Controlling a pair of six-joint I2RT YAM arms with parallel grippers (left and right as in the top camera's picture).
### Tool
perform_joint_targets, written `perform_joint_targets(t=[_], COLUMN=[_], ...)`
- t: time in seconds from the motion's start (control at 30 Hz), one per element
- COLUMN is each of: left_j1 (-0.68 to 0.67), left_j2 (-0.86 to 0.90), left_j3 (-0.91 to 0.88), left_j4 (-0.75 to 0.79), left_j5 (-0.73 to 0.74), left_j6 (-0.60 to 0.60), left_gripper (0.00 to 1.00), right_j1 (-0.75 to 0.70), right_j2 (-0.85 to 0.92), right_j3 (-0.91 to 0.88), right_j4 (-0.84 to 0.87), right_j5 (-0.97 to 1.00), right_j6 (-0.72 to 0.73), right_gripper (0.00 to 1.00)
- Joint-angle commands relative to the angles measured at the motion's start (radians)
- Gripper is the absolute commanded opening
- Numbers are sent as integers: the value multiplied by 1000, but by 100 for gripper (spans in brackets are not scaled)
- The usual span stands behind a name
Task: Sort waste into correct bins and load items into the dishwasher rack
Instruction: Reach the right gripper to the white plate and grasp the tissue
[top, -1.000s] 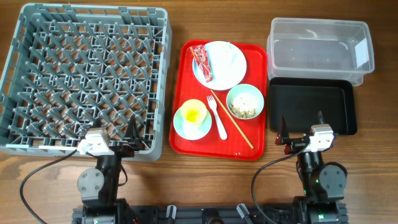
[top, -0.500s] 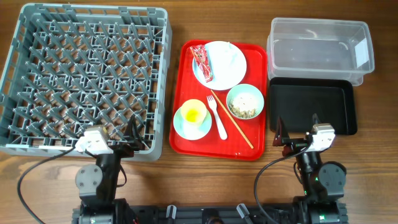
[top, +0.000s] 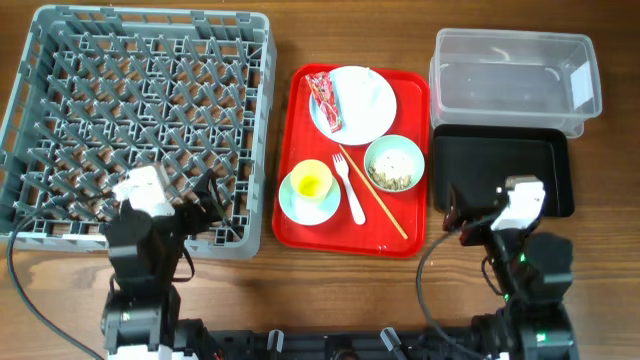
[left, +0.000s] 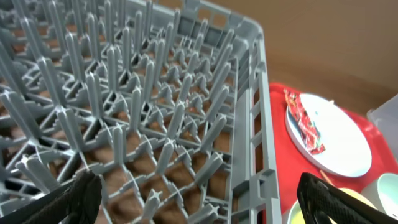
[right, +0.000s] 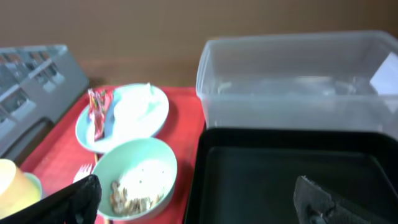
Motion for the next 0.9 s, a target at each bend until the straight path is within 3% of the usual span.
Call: perform_joint_targets(t=[0.0,0.33,0.67,0.87], left_j1=[3,3,3,3], left_j2=[61,93,94,94], left_j3=[78,164,164,164], left_j4=[-71,-169,-172,-177], left_j5=[43,89,157,175], left_j6=[-12,-12,-13,-13], left_gripper=[100,100,100,100], right_j1=[-2,-2,-2,-2], right_j2=[136,481,623,626], right_j3=[144,435,475,474], right_j4=[-80,-358,-328,-298], right_j5=[-36,-44,-160,-167], right_j6=[15,13,-38,17], right_gripper=[100,100,100,100])
